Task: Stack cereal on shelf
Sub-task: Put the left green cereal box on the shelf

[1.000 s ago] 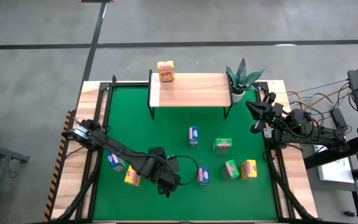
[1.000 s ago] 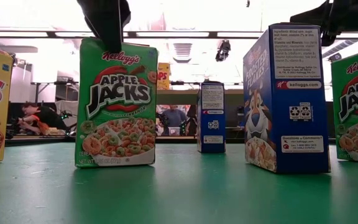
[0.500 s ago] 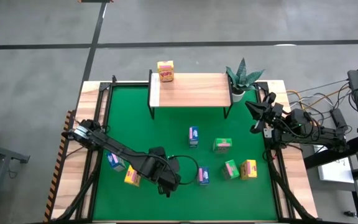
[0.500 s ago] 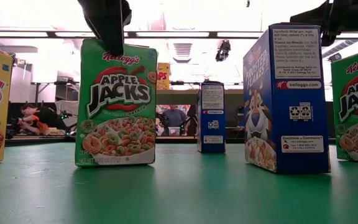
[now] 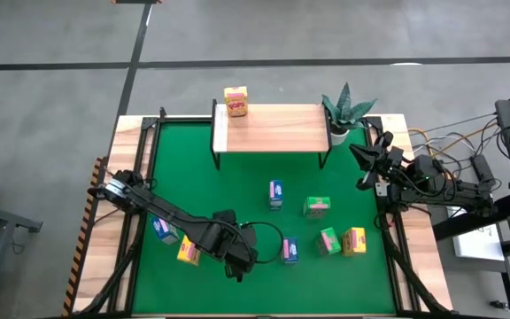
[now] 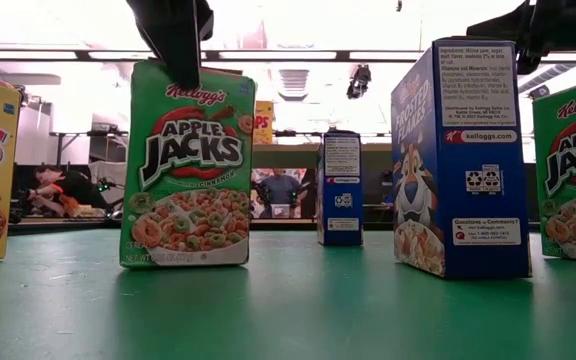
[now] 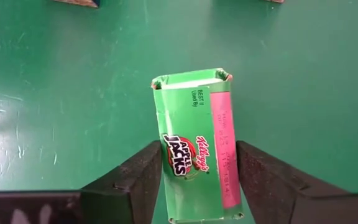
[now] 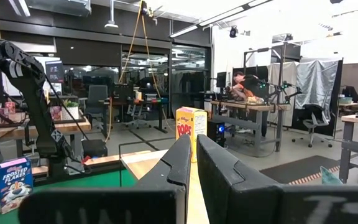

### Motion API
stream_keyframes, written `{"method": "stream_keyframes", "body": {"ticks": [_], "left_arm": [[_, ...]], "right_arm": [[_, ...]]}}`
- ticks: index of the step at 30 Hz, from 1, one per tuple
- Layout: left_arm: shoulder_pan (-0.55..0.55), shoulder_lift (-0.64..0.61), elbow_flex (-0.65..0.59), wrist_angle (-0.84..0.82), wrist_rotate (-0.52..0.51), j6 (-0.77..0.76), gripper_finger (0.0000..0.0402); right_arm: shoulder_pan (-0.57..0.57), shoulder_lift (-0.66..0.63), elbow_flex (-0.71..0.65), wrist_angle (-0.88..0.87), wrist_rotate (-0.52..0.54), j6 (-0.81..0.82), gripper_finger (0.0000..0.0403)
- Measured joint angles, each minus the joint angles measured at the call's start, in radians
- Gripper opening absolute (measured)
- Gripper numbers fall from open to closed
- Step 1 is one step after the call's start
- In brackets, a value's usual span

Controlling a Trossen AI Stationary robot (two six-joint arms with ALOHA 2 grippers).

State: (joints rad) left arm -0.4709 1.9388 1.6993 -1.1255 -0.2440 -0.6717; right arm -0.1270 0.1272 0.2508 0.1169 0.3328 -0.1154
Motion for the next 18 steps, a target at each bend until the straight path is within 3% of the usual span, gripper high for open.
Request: {"method": "stream_keyframes", "body": {"ticks": [11, 18], "left_arm": [[0.000, 0.000, 0.009, -0.011, 0.000, 0.026, 0.0165], [0.000, 0.000, 0.122, -0.130, -0.005, 0.115, 0.0165]], "right_arm": [[0.000, 0.000, 0.000, 0.000, 0.000, 0.000, 0.0018], [0.000, 0.000, 0.000, 0.000, 0.000, 0.000, 0.0018]]}}
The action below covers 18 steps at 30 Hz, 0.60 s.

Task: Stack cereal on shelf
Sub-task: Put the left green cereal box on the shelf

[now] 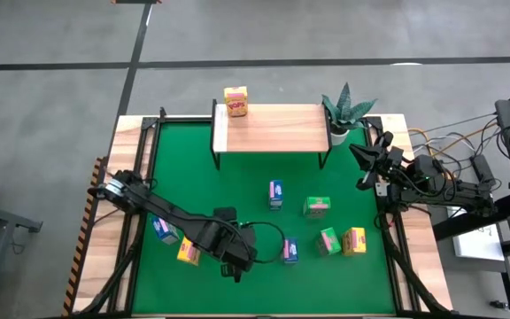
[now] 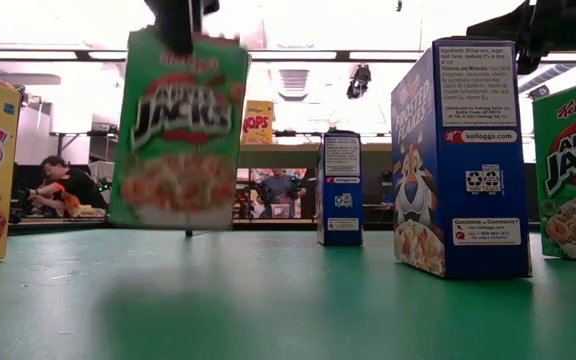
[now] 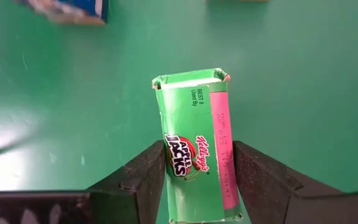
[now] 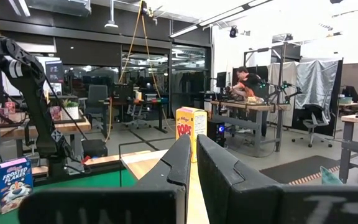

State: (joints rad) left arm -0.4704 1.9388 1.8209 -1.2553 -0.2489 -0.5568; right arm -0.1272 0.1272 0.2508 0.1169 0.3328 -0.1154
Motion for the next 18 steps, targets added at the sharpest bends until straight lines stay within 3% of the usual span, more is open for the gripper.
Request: {"method": "stream_keyframes", "body": {"ticks": [12, 18], "left_arm": [[0.070, 0.000, 0.315, -0.156, -0.004, 0.302, 0.0165], [0.150, 0.000, 0.414, -0.175, -0.004, 0.510, 0.0165]], "right_arm": [[0.000, 0.000, 0.000, 0.000, 0.000, 0.002, 0.0018], [0.000, 0.000, 0.000, 0.000, 0.000, 0.001, 0.0018]]}}
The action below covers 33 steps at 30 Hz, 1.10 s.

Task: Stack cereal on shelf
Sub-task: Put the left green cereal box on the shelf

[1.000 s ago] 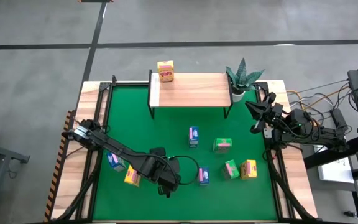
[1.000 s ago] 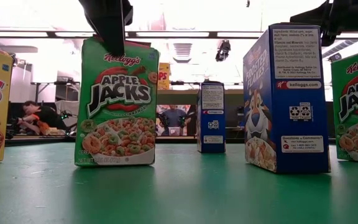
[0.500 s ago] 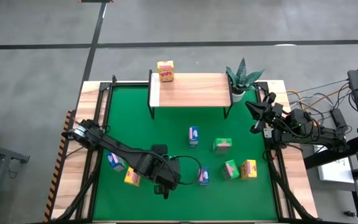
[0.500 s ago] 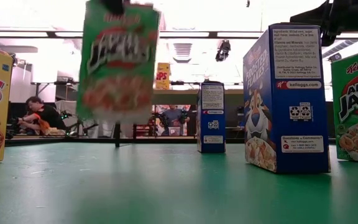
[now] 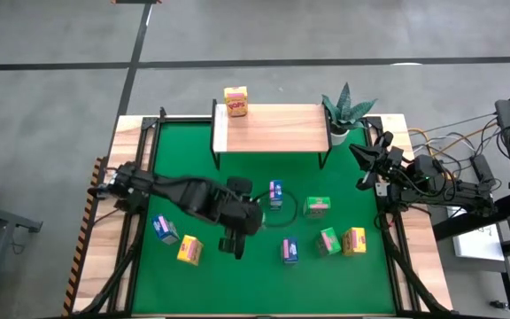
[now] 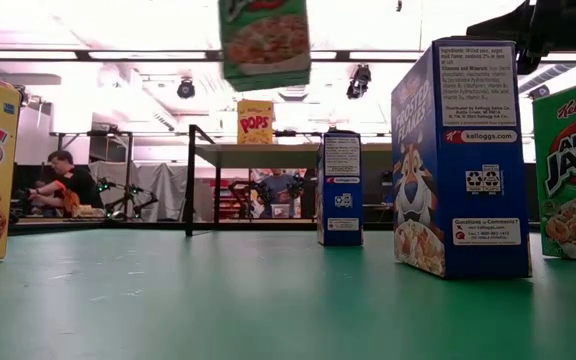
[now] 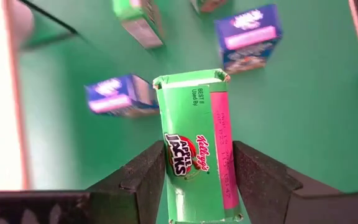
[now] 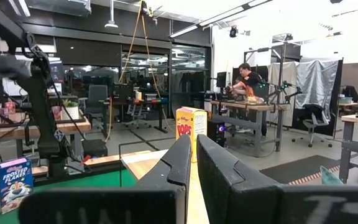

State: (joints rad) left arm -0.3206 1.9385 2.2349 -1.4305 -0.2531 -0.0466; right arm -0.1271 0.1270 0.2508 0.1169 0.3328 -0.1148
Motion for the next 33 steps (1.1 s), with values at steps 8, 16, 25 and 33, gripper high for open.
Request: {"method": "stream_keyframes", "body": {"ticks": [8, 16, 25, 33], "left_arm": [[0.174, 0.000, 0.045, 0.006, 0.000, 0.271, 0.0165], [0.352, 0.001, 0.120, 0.024, 0.000, 0.388, 0.0165], [0.503, -0.004, 0.121, 0.139, 0.011, 0.505, 0.0165], [0.607, -0.002, 0.120, 0.272, 0.082, 0.564, 0.0165]], "right_arm": [[0.000, 0.000, 0.000, 0.000, 0.000, 0.000, 0.0018], [0.000, 0.000, 0.000, -0.003, 0.000, 0.011, 0.0018], [0.000, 0.000, 0.000, -0.018, 0.000, 0.011, 0.0018], [0.000, 0.000, 0.000, -0.018, 0.000, -0.004, 0.0018]]}}
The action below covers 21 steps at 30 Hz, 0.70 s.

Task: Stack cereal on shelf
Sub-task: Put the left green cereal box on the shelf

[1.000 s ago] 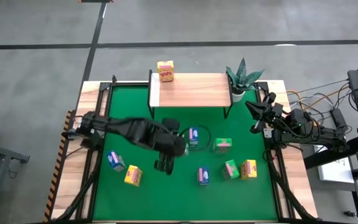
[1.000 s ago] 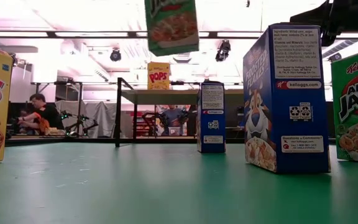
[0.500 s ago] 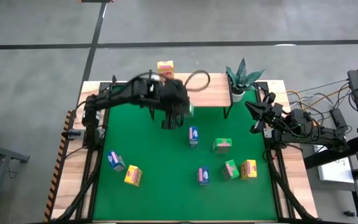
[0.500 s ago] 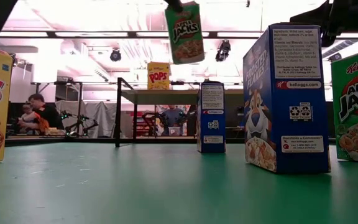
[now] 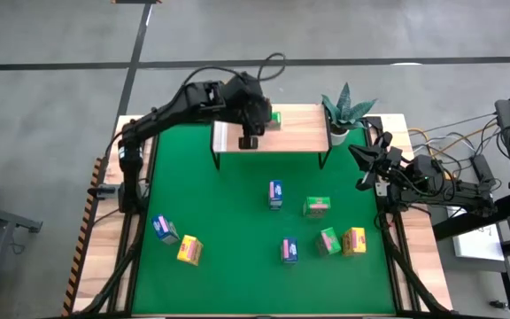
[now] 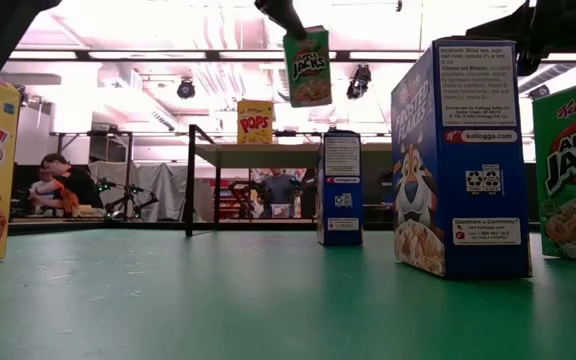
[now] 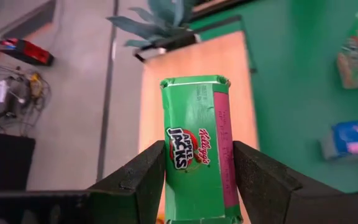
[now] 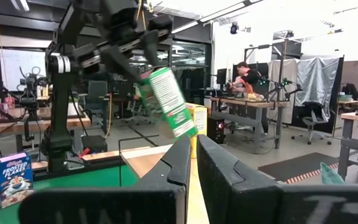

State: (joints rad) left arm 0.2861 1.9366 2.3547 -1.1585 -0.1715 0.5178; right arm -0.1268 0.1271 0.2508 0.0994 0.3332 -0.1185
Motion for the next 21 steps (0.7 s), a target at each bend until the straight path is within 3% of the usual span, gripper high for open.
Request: {"method": "stream_keyframes", "body": {"ticks": [5, 10, 14, 21], "left_arm": [[0.049, 0.006, 0.000, 0.046, 0.013, 0.024, 0.0165], [0.107, 0.010, -0.025, 0.073, 0.146, 0.034, 0.0165], [0.148, 0.010, -0.027, 0.104, 0.168, 0.039, 0.0165], [0.190, 0.010, -0.027, 0.156, 0.298, 0.015, 0.0165]], "right_arm": [[0.000, 0.000, 0.000, 0.000, 0.000, -0.025, 0.0018], [0.000, 0.000, 0.000, 0.002, 0.000, -0.040, 0.0018], [0.000, 0.000, 0.000, 0.002, 0.000, -0.041, 0.0018], [0.000, 0.000, 0.000, 0.003, 0.001, -0.069, 0.0018]]}}
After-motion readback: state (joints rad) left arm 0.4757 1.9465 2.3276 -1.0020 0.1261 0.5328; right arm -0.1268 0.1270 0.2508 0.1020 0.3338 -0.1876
